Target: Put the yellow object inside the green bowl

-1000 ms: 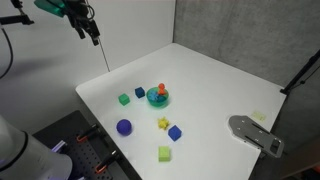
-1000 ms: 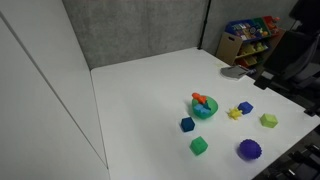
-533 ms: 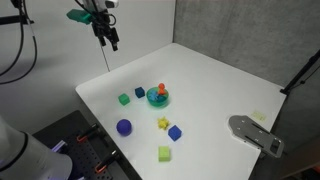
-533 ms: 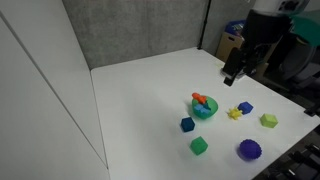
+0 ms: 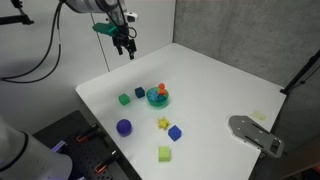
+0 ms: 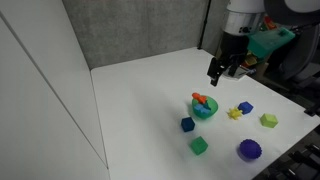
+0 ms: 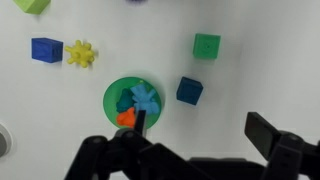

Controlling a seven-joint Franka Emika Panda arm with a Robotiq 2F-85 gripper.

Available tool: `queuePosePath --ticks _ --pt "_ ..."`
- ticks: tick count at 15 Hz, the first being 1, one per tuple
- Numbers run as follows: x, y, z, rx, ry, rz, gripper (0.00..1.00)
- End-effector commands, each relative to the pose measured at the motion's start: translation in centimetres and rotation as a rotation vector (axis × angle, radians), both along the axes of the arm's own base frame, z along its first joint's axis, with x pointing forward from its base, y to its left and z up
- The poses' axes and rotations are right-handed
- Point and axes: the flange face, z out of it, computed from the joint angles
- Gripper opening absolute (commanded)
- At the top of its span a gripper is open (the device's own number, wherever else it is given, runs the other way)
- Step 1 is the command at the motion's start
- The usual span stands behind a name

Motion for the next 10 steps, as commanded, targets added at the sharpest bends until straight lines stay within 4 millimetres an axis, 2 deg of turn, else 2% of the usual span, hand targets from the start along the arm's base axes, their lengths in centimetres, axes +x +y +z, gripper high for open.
queuePosePath --ticks 1,4,10 --pt "2.8 -2.8 -2.0 -0.017 0.001 -0.044 1.0" --pt "3.8 -6.5 -4.6 -0.027 0.013 -0.081 1.0" --pt "3.8 -14.0 -10.3 -0.044 0.009 -0.149 1.0"
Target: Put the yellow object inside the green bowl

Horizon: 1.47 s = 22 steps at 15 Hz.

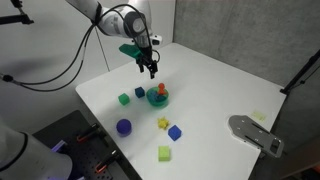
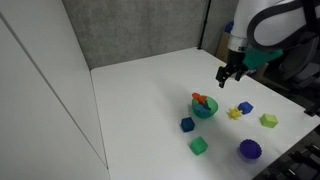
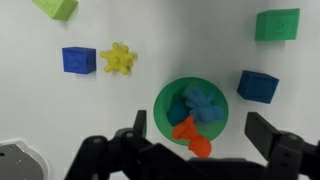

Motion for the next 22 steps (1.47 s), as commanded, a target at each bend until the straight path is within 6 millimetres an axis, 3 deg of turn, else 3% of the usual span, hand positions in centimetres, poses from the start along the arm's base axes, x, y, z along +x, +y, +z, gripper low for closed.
queuePosePath --ticks 1,5,9,10,15,22 --pt "-0.5 -4.2 -3.4 0.002 -0.01 -0.023 1.0" --pt "-1.3 -8.5 -7.8 -0.006 -0.02 -0.074 1.0" --pt "-2.0 -11.5 -11.0 -0.023 -0.009 -0.127 1.0" --pt "-1.9 -10.5 -10.4 -0.007 -0.005 -0.126 1.0" --pt "-2.2 -11.4 -11.5 -0.013 0.004 -0.139 1.0" --pt "-2.5 -13.0 -15.7 0.014 -0.02 -0.179 1.0"
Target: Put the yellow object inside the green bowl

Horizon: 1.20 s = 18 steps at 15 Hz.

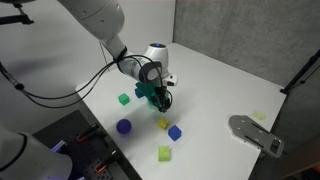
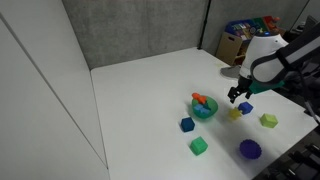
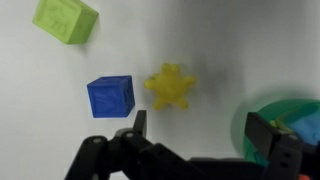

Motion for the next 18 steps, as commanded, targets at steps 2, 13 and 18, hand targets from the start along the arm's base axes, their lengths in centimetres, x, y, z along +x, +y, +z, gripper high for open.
queuePosePath --ticks 2,13,18 --pt "-0.1 -1.6 -3.3 0.022 -0.034 -0.037 1.0" --pt "-0.9 -3.1 -8.7 0.029 -0.076 -0.121 0.74" --pt "-0.5 -3.3 -8.1 0.018 -0.103 -0.119 0.34"
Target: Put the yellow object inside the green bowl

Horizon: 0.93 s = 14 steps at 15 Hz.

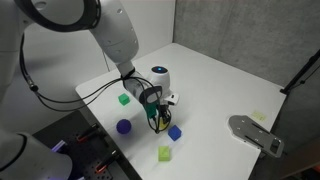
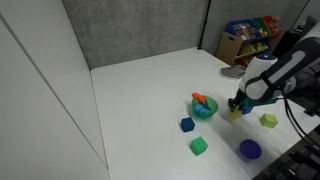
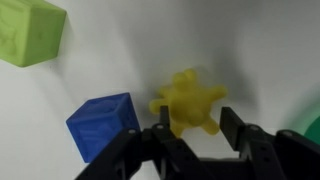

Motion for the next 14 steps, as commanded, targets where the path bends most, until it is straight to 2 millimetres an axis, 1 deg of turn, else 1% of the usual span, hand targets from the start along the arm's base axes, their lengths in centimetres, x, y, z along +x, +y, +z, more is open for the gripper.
queuePosePath --ticks 1,2,4,5,6,7,8,9,12,14 --pt "0.7 -0.4 0.9 -0.008 -0.031 0.013 0.25" --pt "0.7 -0.4 1.1 -0.003 -0.035 0.015 0.16" --pt "0.8 -0.2 1.7 0.002 -0.038 0.019 0.02" --pt "0.8 -0.1 1.9 0.003 -0.042 0.022 0.01" --pt "0.9 0.0 2.2 0.007 -0.041 0.024 0.01" --pt "1.0 0.1 2.5 0.008 -0.045 0.026 0.04" --pt "1.2 0.2 2.9 0.007 -0.051 0.026 0.02" --pt "1.4 0.2 3.3 0.003 -0.054 0.024 0.03" --pt "2.4 0.5 5.7 -0.008 -0.077 0.018 0.03" --pt "3.2 1.1 7.5 -0.02 -0.093 0.025 0.03"
